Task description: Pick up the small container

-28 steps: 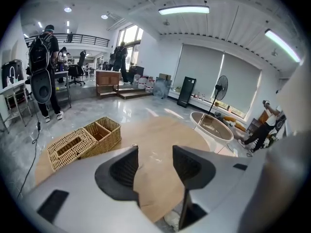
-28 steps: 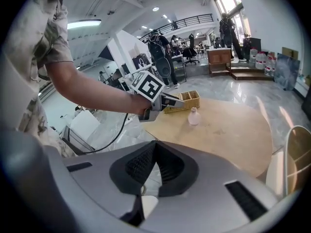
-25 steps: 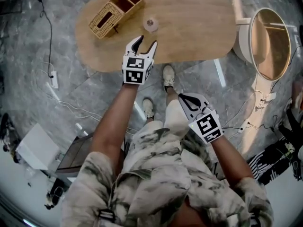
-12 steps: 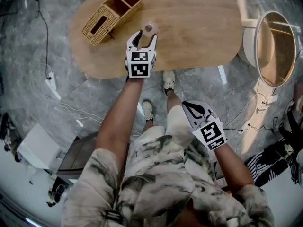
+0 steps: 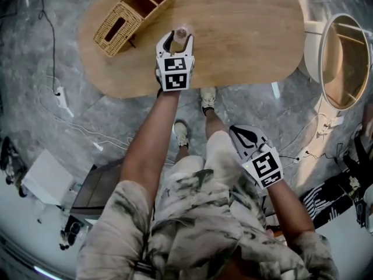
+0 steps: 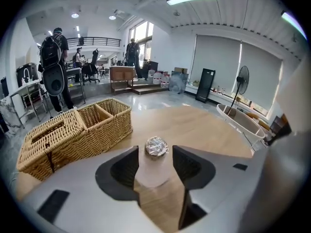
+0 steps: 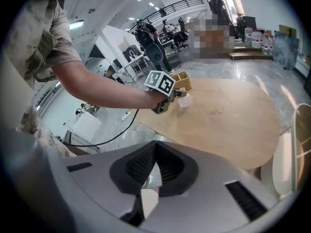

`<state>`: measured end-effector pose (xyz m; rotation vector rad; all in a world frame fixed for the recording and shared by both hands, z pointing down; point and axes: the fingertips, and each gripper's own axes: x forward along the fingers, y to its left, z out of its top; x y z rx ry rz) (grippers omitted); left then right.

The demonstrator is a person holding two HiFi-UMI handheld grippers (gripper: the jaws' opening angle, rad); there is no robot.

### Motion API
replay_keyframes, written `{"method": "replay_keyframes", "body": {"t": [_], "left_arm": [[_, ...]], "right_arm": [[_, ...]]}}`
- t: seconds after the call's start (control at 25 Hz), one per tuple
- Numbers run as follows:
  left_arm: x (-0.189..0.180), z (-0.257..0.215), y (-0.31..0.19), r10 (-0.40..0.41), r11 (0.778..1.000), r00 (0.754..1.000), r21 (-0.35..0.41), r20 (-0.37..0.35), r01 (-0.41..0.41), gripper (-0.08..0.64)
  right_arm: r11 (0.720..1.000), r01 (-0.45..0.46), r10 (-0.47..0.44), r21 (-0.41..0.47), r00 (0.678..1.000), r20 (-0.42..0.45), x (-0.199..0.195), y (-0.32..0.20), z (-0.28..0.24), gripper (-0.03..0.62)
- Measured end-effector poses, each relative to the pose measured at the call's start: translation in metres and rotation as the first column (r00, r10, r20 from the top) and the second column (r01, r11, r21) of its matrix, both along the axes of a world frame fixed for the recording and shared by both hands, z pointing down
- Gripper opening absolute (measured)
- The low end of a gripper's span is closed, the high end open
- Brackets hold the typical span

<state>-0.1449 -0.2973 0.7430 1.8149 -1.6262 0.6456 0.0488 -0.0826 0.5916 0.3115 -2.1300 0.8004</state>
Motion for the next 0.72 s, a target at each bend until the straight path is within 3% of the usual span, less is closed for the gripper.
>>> {"method": "replay_keyframes", "body": {"t": [0.72], "left_arm": [[-0.001, 0.017, -0.019, -0.04, 0.998, 0.997, 0.056, 0.067, 0.037, 0.156]], "right_arm": [[1.0, -0.009, 0.008, -0.026, 0.999, -0.037, 0.014, -0.009, 0.02, 0.021]]}}
